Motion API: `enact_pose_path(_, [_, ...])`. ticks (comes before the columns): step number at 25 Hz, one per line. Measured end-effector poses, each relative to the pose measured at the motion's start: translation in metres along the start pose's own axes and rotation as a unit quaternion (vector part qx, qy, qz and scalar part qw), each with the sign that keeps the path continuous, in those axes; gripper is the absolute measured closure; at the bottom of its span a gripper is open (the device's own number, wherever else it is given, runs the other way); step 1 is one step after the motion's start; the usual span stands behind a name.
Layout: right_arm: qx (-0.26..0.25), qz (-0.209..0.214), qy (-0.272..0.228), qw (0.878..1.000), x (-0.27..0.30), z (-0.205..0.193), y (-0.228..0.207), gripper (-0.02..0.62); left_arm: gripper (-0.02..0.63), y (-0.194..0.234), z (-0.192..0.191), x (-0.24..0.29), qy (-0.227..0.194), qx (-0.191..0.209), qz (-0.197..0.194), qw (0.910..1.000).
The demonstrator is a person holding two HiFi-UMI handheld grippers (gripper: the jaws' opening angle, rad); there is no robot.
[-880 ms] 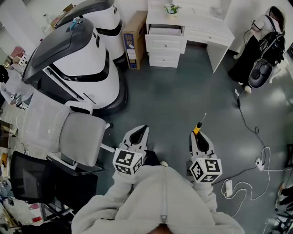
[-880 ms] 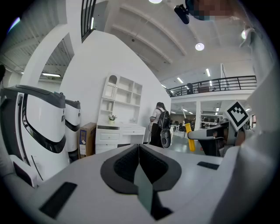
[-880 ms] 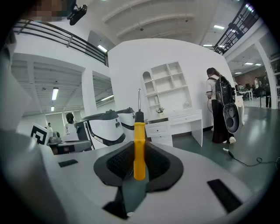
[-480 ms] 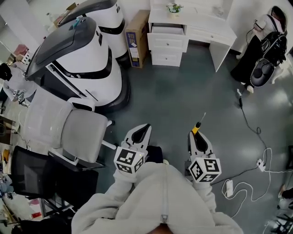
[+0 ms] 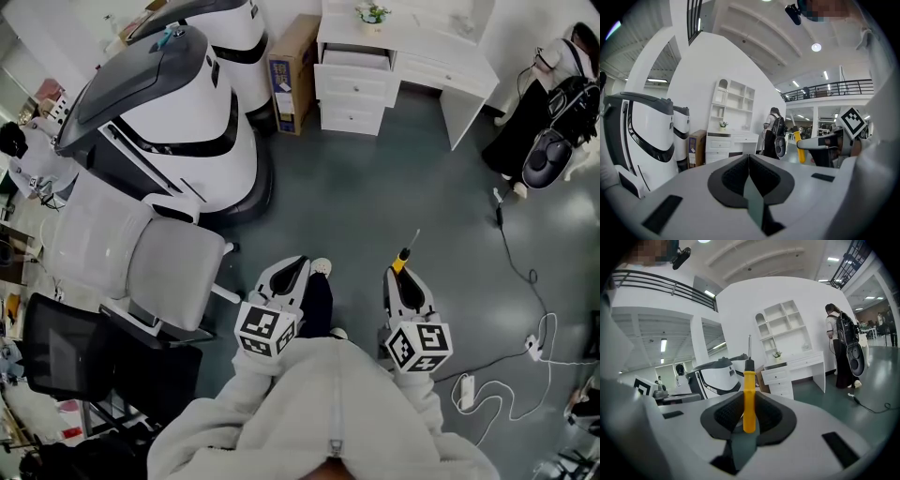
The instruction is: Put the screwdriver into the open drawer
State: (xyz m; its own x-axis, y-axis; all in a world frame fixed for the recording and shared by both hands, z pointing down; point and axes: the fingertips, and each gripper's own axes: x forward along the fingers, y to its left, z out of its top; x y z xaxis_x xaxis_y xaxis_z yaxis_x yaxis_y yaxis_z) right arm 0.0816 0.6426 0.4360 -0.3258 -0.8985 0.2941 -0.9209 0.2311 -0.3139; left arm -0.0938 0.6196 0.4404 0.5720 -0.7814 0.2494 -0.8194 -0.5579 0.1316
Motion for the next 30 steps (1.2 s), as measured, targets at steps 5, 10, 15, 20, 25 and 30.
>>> enact_pose_path(5, [-0.002, -0.008, -0.002, 1.000, 0.026, 0.014, -0.008, 0.506, 0.589, 0.025, 0.011, 0.025, -0.005, -0.006, 0.012, 0.9999])
enact_pose_path(10, [-0.002, -0.013, -0.006, 1.000, 0.060, 0.034, -0.017, 0.506, 0.589, 0.045, 0.029, 0.060, -0.013, -0.011, 0.004, 0.9998])
enact_pose_path(15, [-0.002, -0.010, -0.003, 1.000, 0.097, 0.051, -0.028, 0.506, 0.589, 0.064, 0.043, 0.097, -0.011, -0.010, -0.004, 0.9999])
enact_pose_path(20, [0.004, -0.012, 0.001, 1.000, 0.131, 0.067, -0.038, 0.506, 0.589, 0.085, 0.053, 0.128, -0.002, -0.007, -0.007, 0.9999])
enact_pose_path(25, [0.007, -0.015, 0.003, 1.000, 0.165, 0.084, -0.043, 0.506, 0.589, 0.108, 0.065, 0.154, 0.005, -0.004, -0.007, 1.0000])
enact_pose_path(30, [0.005, -0.019, 0.005, 1.000, 0.197, 0.096, -0.044, 0.506, 0.589, 0.134, 0.076, 0.177, 0.006, -0.004, -0.012, 0.9999])
